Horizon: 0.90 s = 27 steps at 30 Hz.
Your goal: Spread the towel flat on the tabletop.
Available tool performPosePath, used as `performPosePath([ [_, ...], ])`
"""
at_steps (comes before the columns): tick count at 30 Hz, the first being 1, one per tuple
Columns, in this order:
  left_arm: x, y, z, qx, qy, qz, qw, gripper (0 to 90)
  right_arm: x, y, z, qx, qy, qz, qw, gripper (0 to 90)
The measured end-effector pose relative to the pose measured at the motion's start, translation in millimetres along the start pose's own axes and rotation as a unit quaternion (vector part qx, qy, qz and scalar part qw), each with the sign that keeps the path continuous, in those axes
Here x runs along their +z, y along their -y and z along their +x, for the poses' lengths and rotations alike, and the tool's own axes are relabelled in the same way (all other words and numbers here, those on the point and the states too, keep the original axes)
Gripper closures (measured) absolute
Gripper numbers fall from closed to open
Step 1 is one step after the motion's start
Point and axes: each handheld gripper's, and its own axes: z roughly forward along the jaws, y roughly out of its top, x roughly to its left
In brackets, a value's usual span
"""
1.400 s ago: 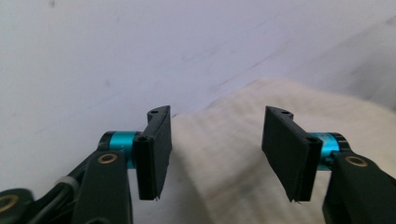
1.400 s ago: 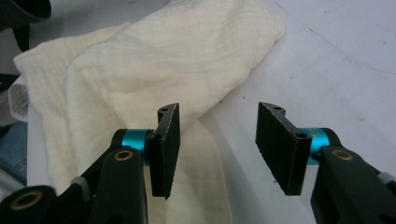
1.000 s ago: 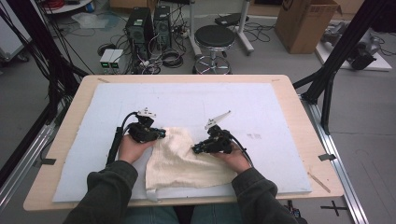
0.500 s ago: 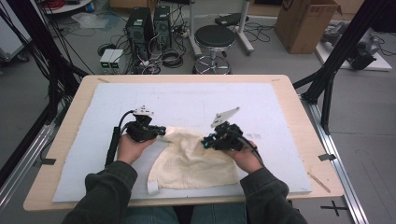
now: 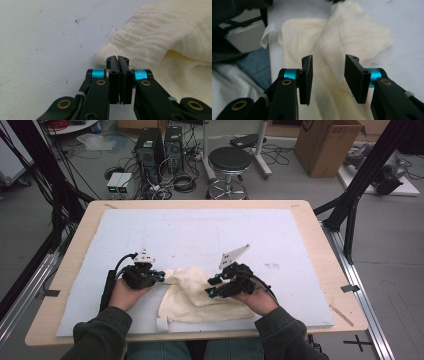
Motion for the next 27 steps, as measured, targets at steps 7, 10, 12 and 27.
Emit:
performPosePath([
  [7,2.7,1.3,0.4,0.005,-0.006,0.004,1.0,87.6,-3.4,-4.1,-43.7,0.05,0.046,-0.021,0.9975,62.9],
  [10,2.4,1.9,0.1,0.005,-0.008,0.001,1.0,87.6,17.4,-0.4,-54.2,0.07,0.023,0.026,0.997,60.1],
  [12,2.4,2.5,-0.2,0.007,-0.007,0.0,1.0,87.5,30.1,-0.4,-51.5,0.063,0.007,0.054,0.9965,58.7],
  [27,1.3,3.4,1.4,0.003,-0.014,-0.009,0.9999,87.6,11.3,16.4,-46.9,0.049,0.03,0.056,0.9967,89.5],
])
